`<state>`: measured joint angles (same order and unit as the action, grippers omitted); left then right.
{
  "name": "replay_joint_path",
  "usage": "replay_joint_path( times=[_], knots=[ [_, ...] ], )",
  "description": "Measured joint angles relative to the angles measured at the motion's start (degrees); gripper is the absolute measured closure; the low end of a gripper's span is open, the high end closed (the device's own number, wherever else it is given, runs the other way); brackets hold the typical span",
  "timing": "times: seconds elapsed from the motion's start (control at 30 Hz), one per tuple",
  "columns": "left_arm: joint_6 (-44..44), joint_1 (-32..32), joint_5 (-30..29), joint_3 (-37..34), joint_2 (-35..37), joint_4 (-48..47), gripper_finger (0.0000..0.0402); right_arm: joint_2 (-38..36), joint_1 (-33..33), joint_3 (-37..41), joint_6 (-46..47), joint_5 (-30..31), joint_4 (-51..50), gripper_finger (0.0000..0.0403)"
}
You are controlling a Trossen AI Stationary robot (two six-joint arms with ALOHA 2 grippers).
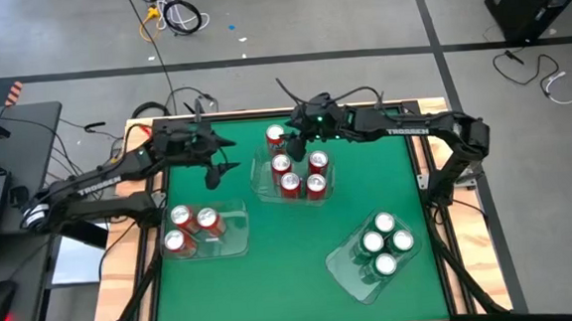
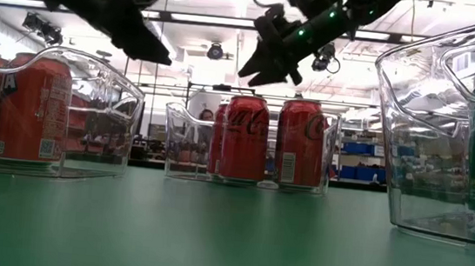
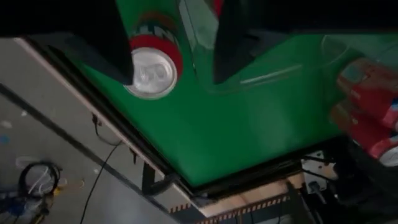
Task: Sort soda cans
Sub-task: Put the red soda can into the bottom left transparent bin
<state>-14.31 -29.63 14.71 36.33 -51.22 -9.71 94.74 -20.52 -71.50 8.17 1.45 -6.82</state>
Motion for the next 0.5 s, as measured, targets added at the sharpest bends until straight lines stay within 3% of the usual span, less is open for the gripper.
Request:
replay_joint_path(
  times=[0.23, 0.5],
  knots=[
    [0.7, 0.0, 0.0, -5.2, 6.7, 5.9, 0.01, 8.0, -1.1, -5.2, 2.8, 1.1, -1.4, 0.0104],
    [2.9, 0.0, 0.0, -7.5, 9.5, 7.6, 0.01, 17.9, -1.1, -17.0, 2.7, 2.3, -10.5, 0.0036]
  ],
)
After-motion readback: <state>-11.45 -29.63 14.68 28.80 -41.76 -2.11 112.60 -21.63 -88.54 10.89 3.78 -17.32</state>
